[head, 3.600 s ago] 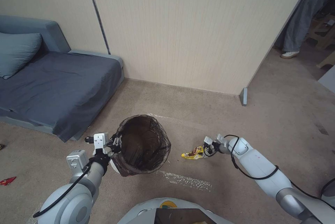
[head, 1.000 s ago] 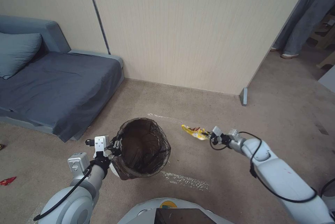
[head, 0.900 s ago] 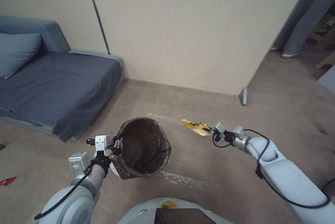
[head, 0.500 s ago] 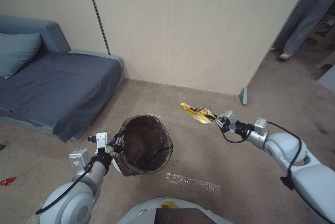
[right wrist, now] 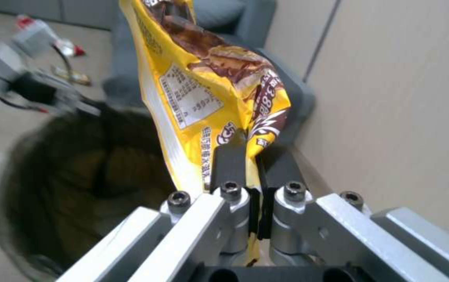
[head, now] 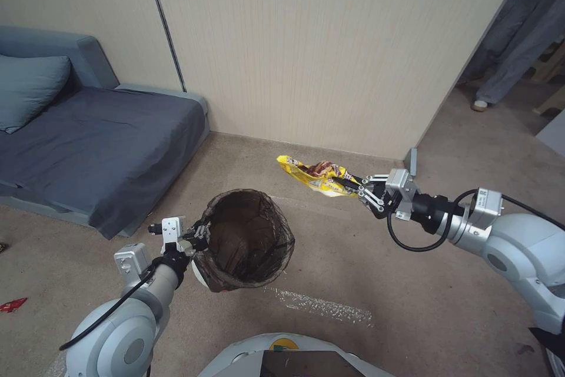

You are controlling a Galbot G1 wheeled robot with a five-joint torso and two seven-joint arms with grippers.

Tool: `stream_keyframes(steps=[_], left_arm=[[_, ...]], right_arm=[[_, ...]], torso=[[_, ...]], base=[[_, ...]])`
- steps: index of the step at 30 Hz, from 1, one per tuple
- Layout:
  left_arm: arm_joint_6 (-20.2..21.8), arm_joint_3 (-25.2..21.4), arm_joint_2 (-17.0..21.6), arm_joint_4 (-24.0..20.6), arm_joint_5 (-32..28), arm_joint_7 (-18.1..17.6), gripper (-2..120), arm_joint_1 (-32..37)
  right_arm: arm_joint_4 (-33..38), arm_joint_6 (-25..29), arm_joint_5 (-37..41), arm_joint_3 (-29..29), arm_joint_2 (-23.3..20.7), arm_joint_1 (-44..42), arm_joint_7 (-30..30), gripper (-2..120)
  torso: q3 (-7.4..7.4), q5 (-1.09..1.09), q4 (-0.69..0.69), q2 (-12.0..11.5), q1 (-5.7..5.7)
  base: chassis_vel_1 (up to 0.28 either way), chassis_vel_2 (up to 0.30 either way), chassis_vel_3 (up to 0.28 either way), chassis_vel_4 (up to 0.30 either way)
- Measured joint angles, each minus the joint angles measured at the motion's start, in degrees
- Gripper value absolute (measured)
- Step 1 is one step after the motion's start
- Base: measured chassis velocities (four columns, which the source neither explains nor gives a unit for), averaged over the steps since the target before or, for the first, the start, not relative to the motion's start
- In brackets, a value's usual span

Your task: Pick up the trash bin, then pick up the garbage from the floor and place it into the trash bin.

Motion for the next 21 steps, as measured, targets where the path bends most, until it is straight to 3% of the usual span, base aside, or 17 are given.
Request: stream_keyframes(steps=[6, 14, 21], left_arm=[[0.15, 0.0, 0.3, 0.0, -1.15, -0.8, 8, -0.82], [0.25, 0.4, 0.79, 0.0, -1.41, -1.01, 8, -0.83], [0.39, 0.94, 0.78, 0.0, -1.4, -1.01, 8, -0.98]], right_arm=[[2.35, -0.8, 1.99, -1.67, -1.52, 0.58, 0.41, 0], [4.97, -2.23, 0.44, -8.97, -6.77, 3.41, 0.42, 0], [5.32, -3.18, -2.61, -15.17, -8.39, 5.77, 1.48, 0]], torso=[[0.0, 0.01, -0.01, 0.0, 0.0], [0.0, 0.01, 0.0, 0.0, 0.0], [0.0, 0.0, -0.01, 0.0, 0.0]], base=[[0.0, 0.0, 0.0, 0.0], [0.0, 0.0, 0.0, 0.0], [0.0, 0.0, 0.0, 0.0]])
